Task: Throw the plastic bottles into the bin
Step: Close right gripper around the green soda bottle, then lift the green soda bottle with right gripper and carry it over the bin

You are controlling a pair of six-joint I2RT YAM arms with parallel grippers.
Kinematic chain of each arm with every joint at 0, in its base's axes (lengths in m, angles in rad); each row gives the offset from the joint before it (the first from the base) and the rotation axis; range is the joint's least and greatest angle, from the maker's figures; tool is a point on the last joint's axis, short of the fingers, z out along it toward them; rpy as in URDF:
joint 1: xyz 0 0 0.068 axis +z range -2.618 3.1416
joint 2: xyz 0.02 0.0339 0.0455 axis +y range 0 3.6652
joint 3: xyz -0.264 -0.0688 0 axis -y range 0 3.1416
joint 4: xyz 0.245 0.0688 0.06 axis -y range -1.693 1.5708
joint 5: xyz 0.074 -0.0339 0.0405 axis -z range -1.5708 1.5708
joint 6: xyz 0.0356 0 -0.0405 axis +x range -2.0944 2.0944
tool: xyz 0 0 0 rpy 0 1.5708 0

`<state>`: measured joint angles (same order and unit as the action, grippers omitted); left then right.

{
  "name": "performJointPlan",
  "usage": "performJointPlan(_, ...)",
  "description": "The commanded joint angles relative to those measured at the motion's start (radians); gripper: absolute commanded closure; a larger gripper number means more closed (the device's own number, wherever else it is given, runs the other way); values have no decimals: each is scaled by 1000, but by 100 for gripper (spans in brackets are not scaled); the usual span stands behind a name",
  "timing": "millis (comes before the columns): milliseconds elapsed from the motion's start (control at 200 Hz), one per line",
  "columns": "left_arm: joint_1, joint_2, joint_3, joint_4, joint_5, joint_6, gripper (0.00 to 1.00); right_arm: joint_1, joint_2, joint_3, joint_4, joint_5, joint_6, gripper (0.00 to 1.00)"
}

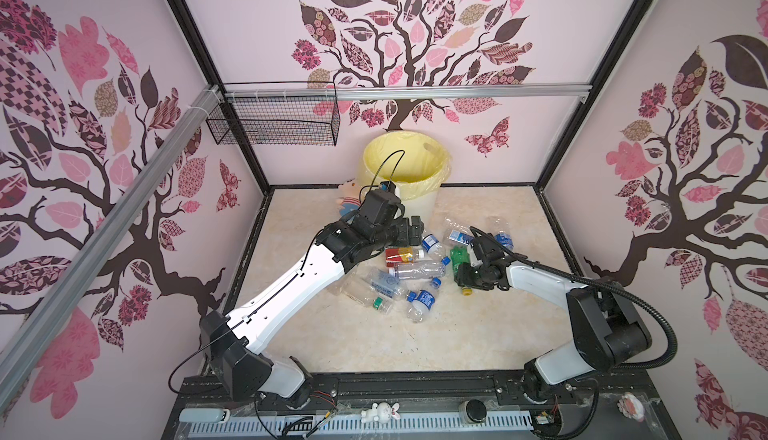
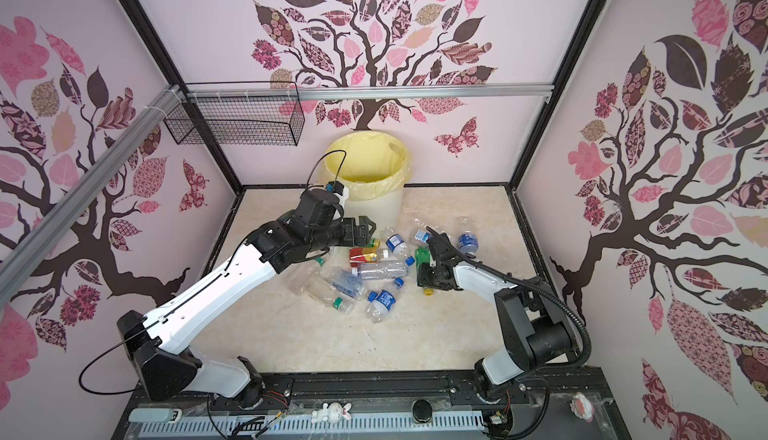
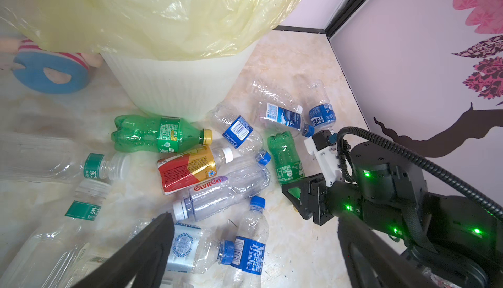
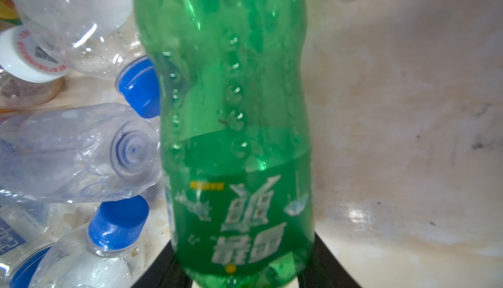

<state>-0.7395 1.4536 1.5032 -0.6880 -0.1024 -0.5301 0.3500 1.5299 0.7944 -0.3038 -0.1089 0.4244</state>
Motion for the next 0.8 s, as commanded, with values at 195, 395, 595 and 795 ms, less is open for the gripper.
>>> performJointPlan(195, 8, -13, 39, 1, -104, 52, 3, -3, -59, 42, -85, 6, -8, 50)
performJointPlan(395, 21, -4, 85, -34, -110, 47, 3, -2, -117, 83, -132, 5, -7, 52)
performJointPlan(595, 33, 34, 214, -108, -79, -6, 3, 3, -172, 186, -177, -3, -3, 52)
performJointPlan(795, 130, 112, 363, -135, 108, -140, 3, 60, -151, 421, -246, 26, -19, 53)
